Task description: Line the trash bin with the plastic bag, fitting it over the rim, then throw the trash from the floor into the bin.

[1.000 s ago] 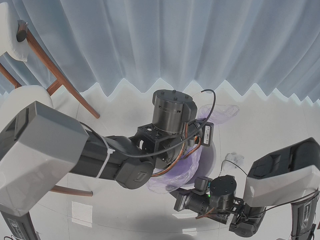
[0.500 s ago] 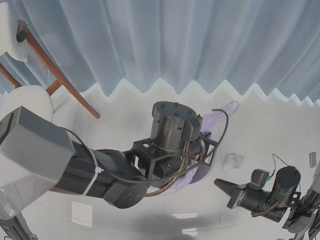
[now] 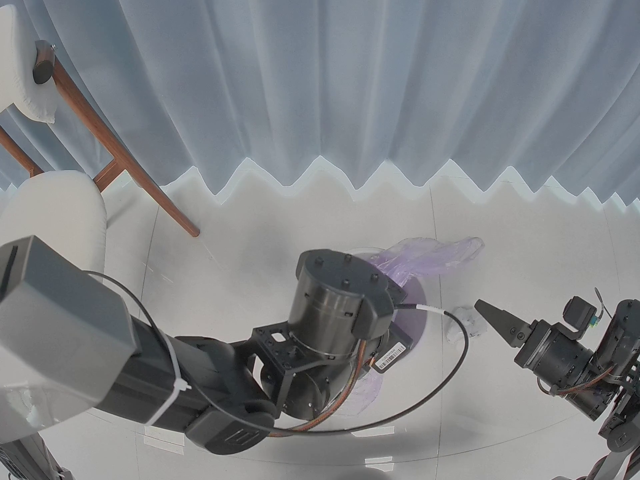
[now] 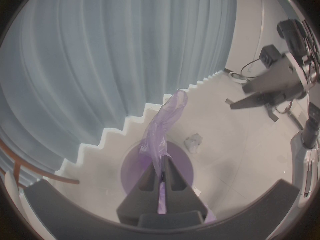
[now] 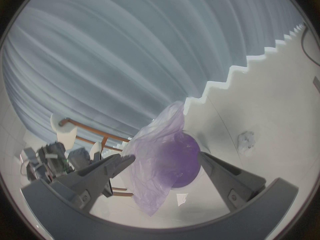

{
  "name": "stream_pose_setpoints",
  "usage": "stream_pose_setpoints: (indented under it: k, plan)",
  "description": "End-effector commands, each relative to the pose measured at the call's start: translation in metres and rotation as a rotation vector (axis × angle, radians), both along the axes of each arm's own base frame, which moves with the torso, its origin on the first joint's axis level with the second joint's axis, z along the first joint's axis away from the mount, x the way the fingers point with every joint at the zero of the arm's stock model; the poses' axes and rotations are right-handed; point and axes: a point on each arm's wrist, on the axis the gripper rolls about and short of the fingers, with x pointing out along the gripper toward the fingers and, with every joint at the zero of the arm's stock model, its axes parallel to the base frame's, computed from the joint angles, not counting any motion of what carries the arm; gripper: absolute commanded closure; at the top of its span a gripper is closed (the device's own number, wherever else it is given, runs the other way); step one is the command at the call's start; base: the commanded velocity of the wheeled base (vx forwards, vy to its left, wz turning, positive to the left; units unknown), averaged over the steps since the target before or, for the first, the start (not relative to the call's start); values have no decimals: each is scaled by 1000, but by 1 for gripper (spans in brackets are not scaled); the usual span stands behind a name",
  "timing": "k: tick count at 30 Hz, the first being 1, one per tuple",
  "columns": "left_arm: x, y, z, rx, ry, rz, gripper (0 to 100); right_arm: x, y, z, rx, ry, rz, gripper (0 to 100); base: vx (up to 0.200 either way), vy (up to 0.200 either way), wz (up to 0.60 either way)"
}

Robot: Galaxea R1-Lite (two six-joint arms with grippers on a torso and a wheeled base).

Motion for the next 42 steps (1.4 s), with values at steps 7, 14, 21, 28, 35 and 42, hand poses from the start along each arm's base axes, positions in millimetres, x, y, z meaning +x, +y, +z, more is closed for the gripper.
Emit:
stream_pose_setpoints:
  k: [7,14,21,28,35,42]
  plan:
    - [-29,-4,-21,0,-103,72,100,15,-24,0,86,177,-177,0,0,0,0]
    - [-34,5,-28,1,-142,88,100,52,-8,31,103,188,-180,0,0,0,0]
    - [-33,5,-28,-2,-150,92,100,69,3,53,92,232,-118,0,0,0,0]
    - [-31,6,-27,-4,-151,95,100,72,5,44,66,266,-111,0,0,0,0]
    - [-26,9,-27,-5,-152,111,100,67,3,34,48,295,-114,0,0,0,0]
    - [-24,7,-24,-18,-156,114,100,70,4,29,38,313,-112,0,0,0,0]
